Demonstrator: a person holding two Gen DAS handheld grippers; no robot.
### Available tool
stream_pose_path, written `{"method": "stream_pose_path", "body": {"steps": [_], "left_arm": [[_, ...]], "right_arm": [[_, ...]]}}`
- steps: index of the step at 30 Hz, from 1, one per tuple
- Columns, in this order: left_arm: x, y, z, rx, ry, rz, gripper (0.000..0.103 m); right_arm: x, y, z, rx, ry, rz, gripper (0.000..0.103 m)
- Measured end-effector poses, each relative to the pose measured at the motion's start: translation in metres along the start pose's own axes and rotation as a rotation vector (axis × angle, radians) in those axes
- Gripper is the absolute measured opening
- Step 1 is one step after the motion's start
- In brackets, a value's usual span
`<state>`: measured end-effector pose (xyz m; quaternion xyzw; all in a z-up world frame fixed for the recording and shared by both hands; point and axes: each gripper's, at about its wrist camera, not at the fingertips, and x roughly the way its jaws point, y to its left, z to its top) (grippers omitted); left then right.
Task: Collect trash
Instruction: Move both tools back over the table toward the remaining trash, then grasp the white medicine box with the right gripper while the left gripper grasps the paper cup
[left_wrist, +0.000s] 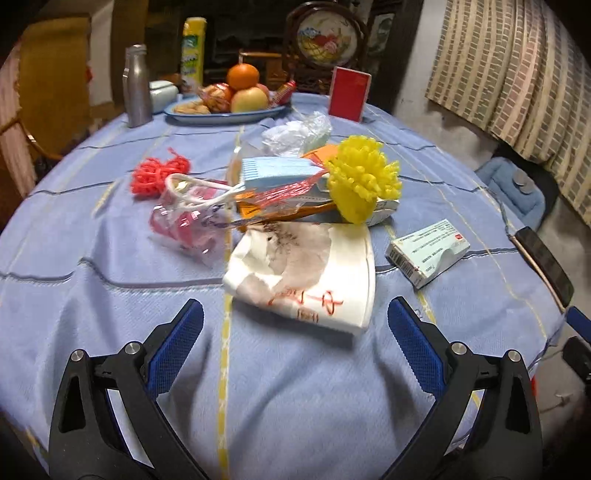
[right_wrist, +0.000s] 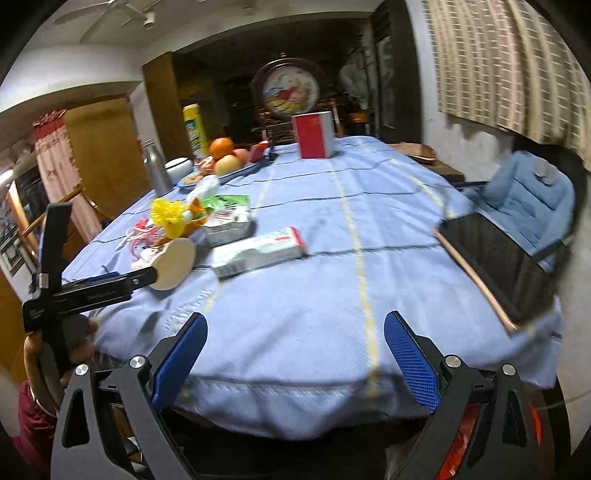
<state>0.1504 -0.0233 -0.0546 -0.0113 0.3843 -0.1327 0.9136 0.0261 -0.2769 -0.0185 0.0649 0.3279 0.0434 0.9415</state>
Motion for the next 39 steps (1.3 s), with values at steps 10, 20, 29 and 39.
{"method": "stream_pose_path", "body": {"steps": [10,20,29,39], "left_arm": [[0.026,0.007,0.009,-0.038,0.099,-0.12,0.096],[0.021,0.017,0.008,-0.103,0.056,-0.171,0.096],[0.019,0.021,0.005,-0.121,0.039,-0.197,0.096],[0.017,0.015,0.004,-0.091,0.029,-0.213,0.096]], "right_arm": [[0.046,0.012,0.024,-0.032,0.077,0.04,0.097],[0.117,0.034,0.059,-0.063,0.212,0.028,0.097],[0.163,0.063,0.064,-0.271,0.316,-0.13,0.097],[0.112,-0.033,0.06,-0.078,0.244,-0.299,0.097]]}}
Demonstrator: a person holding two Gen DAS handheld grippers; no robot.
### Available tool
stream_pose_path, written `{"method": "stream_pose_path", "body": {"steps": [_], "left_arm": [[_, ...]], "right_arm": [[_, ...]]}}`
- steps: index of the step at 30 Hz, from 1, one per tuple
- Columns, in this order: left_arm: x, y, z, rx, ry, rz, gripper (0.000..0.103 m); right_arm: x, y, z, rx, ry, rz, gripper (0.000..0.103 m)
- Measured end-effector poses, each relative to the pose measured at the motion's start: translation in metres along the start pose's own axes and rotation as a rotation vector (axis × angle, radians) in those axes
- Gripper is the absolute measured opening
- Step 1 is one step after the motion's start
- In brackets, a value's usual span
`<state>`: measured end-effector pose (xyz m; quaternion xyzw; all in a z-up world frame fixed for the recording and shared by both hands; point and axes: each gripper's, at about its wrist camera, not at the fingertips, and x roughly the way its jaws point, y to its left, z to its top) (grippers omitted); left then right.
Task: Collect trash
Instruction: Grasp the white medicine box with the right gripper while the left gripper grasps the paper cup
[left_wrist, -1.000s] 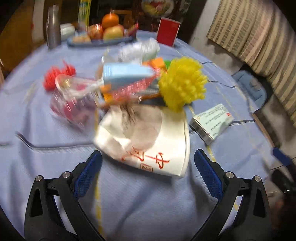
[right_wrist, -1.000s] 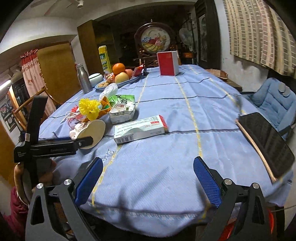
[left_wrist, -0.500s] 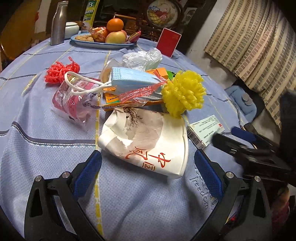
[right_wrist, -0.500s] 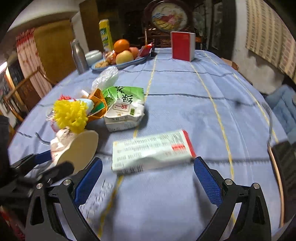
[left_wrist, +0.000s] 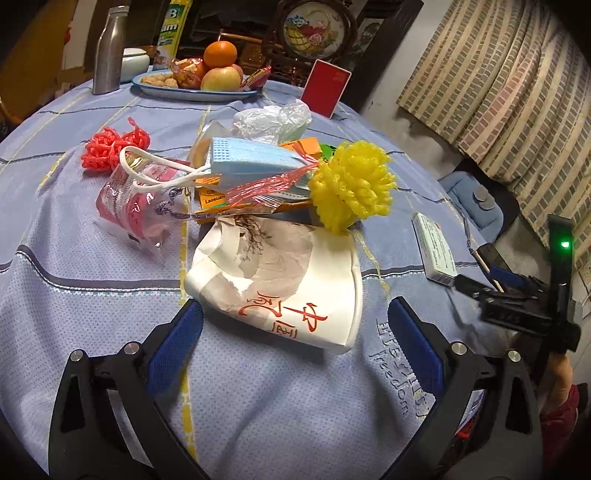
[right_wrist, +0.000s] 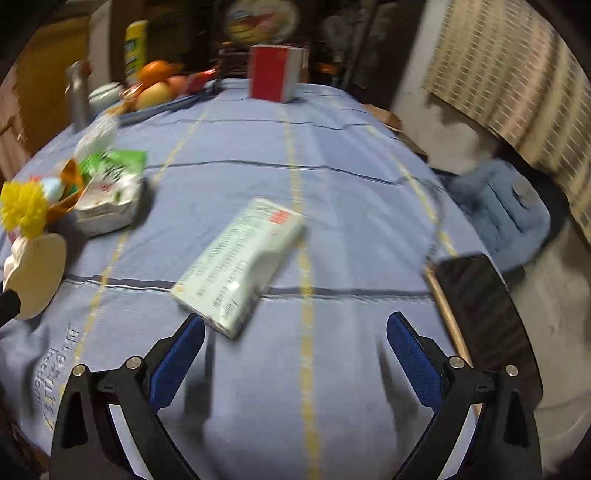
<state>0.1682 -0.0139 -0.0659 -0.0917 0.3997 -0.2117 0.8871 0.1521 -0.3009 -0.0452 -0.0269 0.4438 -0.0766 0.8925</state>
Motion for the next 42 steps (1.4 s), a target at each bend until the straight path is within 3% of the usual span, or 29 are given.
{"method": "stream_pose_path", "body": {"steps": [4,11,12,13,15,20,22,27,34,37,40,42], "left_arm": [[0.001,-0.001,0.0,-0.001,-0.001,0.012,0.096],[0.001,0.002,0.0,-0.018,0.007,0.015,0.096],[0.001,0.002,0.0,-0.017,0.008,0.015,0.096],[0.002,0.002,0.0,-0.017,0.01,0.014,0.096],[0.002,0.003,0.001,-0.015,0.017,0.013,0.096],[0.0,0.01,0.002,-0.025,0.017,-0.014,0.096],[-0.003,0.017,0.004,-0.03,0.016,0.008,0.096],[-0.005,0.028,0.009,-0.063,0.03,0.02,0.096],[0.005,0.002,0.017,0.046,0.052,0.099,0.096],[0.008,-0.004,0.015,0.06,0.056,0.082,0.096],[-0.002,-0.012,0.011,0.093,0.009,0.063,0.083],[-0.01,-0.018,0.009,0.108,-0.016,0.049,0.082]], "right_arm": [[0.004,0.009,0.007,0.032,-0.017,0.082,0.097],[0.033,0.03,0.026,0.053,0.045,0.155,0.096],[0.033,0.03,0.024,0.058,0.043,0.159,0.087],[0.034,0.03,0.023,0.056,0.05,0.163,0.067],[0.033,0.03,0.021,0.036,0.04,0.138,0.054],[0.013,0.026,0.006,0.038,-0.041,0.165,0.054],[0.006,0.026,-0.003,0.029,-0.063,0.182,0.054],[0.006,0.018,-0.018,0.052,-0.055,0.226,0.054],[0.004,0.016,-0.022,0.062,-0.07,0.251,0.054],[-0.001,0.013,-0.025,0.068,-0.088,0.284,0.054],[-0.013,0.011,-0.028,0.063,-0.125,0.286,0.054],[-0.02,0.009,-0.03,0.067,-0.142,0.298,0.054]]}}
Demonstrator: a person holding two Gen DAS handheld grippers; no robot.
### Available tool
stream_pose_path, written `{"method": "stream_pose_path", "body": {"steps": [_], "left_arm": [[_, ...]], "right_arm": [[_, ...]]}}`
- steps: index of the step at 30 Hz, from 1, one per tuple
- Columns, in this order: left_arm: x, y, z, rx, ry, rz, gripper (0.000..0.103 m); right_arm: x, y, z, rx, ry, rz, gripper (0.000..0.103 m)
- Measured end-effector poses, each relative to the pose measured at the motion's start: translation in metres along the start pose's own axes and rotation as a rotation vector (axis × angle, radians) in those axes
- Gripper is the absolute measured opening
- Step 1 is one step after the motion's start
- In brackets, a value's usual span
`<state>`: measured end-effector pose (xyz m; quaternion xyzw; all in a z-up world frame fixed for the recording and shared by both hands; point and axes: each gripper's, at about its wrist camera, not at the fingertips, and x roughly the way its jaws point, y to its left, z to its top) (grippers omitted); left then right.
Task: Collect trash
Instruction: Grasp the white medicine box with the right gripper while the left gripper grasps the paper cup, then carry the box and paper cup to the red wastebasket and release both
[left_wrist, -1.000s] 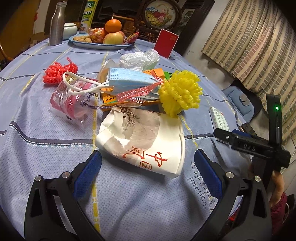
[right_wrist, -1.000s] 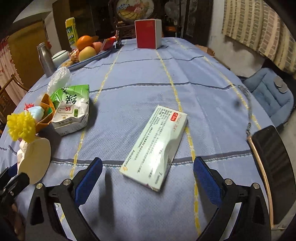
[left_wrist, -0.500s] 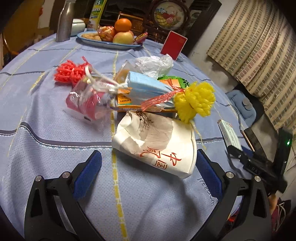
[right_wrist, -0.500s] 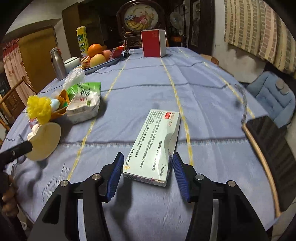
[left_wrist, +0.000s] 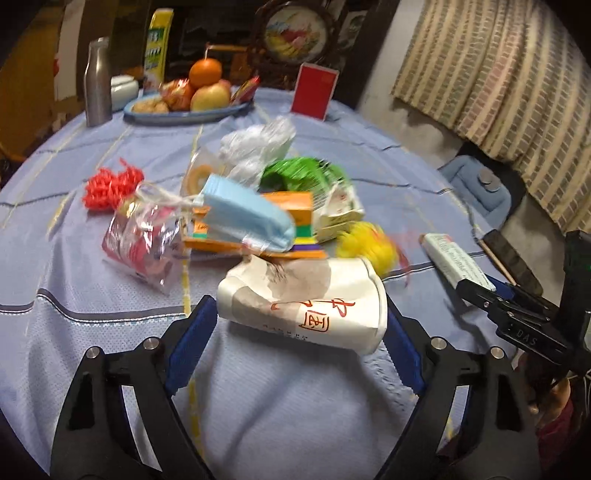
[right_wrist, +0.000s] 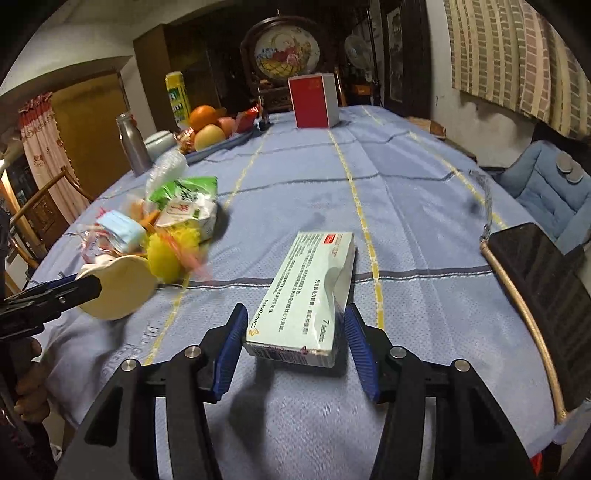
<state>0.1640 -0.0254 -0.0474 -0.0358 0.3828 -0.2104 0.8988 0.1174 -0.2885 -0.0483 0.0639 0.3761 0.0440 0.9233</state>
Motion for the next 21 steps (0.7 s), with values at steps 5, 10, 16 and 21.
{"method": "stream_pose_path", "body": {"steps": [5,10,16,21], "left_arm": [[-0.007,-0.016,-0.007,0.038,-0.012,-0.009,0.08],[-0.014,-0.032,-0.018,0.073,-0.019,-0.013,0.08],[-0.025,-0.047,-0.017,0.094,-0.051,-0.021,0.08],[-0.033,-0.056,-0.015,0.101,-0.067,-0.034,0.08]], "right_arm": [[-0.021,-0.001,-0.005,-0.003,-0.032,0.006,0.053],[-0.045,-0.002,-0.014,-0.009,-0.07,0.009,0.053],[-0.072,-0.009,-0.019,-0.006,-0.127,0.009,0.052],[-0.085,-0.016,-0.022,0.016,-0.159,0.018,0.051]]}}
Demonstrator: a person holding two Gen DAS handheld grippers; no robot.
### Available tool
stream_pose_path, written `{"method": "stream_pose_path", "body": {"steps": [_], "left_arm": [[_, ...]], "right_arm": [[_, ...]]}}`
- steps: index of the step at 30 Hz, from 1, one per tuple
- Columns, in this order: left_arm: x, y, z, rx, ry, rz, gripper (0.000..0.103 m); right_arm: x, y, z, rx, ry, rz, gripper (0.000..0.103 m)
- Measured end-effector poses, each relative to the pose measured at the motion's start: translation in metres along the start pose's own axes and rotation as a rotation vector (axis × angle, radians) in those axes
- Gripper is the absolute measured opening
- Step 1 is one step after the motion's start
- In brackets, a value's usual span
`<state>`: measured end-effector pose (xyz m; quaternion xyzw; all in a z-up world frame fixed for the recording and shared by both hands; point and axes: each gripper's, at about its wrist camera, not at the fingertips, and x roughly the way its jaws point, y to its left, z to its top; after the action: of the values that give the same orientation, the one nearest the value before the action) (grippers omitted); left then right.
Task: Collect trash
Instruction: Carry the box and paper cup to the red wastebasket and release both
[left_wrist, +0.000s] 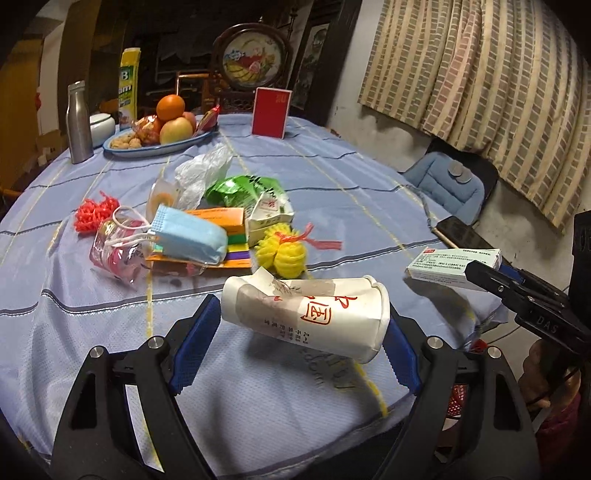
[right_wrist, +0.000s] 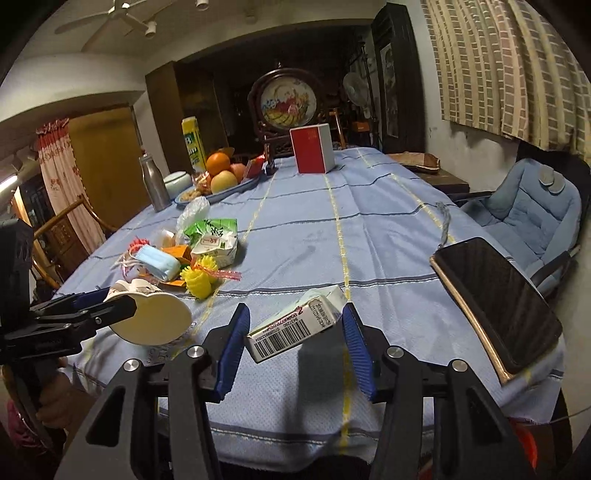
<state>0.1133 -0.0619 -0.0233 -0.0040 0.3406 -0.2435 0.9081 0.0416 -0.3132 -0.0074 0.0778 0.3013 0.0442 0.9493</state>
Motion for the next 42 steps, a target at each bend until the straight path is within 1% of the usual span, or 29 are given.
{"method": "stream_pose_path", "body": {"steps": [8,14,19,22,24,26,27,28,29,30,31,32,33,34,35,37,38,40,42], "left_arm": [[-0.01,-0.019,0.005,0.032,-0.025,-0.02,0.08],[-0.015,-0.049,0.01,0.08,-0.039,-0.08,0.08],[-0.011,-0.08,0.007,0.118,-0.025,-0.148,0.08],[-0.008,-0.102,0.002,0.155,-0.01,-0.191,0.08],[-0.006,-0.115,0.0,0.18,-0.002,-0.212,0.08],[-0.002,-0.133,-0.004,0.211,0.014,-0.235,0.08],[0.001,-0.14,-0.005,0.222,0.021,-0.245,0.08],[0.004,-0.147,-0.006,0.233,0.029,-0.254,0.08],[0.007,-0.153,-0.008,0.243,0.038,-0.265,0.08],[0.011,-0.161,-0.009,0.255,0.051,-0.282,0.08],[0.015,-0.168,-0.01,0.264,0.063,-0.296,0.08],[0.02,-0.178,-0.012,0.278,0.081,-0.313,0.08],[0.024,-0.186,-0.014,0.291,0.092,-0.323,0.08],[0.028,-0.194,-0.016,0.307,0.104,-0.332,0.08],[0.031,-0.203,-0.018,0.324,0.114,-0.341,0.08],[0.041,-0.227,-0.024,0.373,0.144,-0.372,0.08],[0.045,-0.234,-0.026,0.386,0.154,-0.383,0.08],[0.057,-0.258,-0.032,0.424,0.189,-0.417,0.08],[0.071,-0.286,-0.039,0.466,0.223,-0.45,0.08]], "right_arm": [[-0.036,-0.011,0.001,0.022,-0.074,0.002,0.051],[-0.081,-0.035,-0.009,0.058,-0.116,-0.038,0.051],[-0.127,-0.069,-0.032,0.118,-0.136,-0.121,0.051],[-0.151,-0.094,-0.055,0.171,-0.128,-0.182,0.051],[-0.161,-0.114,-0.074,0.214,-0.113,-0.242,0.051],[-0.163,-0.136,-0.092,0.263,-0.083,-0.281,0.051],[-0.158,-0.152,-0.105,0.303,-0.05,-0.304,0.051],[-0.154,-0.16,-0.112,0.319,-0.03,-0.312,0.052],[-0.144,-0.172,-0.121,0.335,0.007,-0.316,0.053],[-0.129,-0.187,-0.134,0.357,0.063,-0.333,0.055],[-0.116,-0.197,-0.143,0.384,0.105,-0.364,0.06],[-0.102,-0.212,-0.155,0.435,0.157,-0.403,0.068],[-0.097,-0.22,-0.162,0.469,0.173,-0.397,0.069],[-0.096,-0.229,-0.169,0.516,0.172,-0.369,0.069],[-0.099,-0.239,-0.175,0.575,0.153,-0.333,0.069],[-0.109,-0.25,-0.178,0.617,0.119,-0.319,0.069],[-0.116,-0.255,-0.178,0.631,0.096,-0.333,0.069],[-0.129,-0.265,-0.179,0.656,0.047,-0.375,0.075],[-0.14,-0.273,-0.183,0.683,0.01,-0.391,0.076]]}}
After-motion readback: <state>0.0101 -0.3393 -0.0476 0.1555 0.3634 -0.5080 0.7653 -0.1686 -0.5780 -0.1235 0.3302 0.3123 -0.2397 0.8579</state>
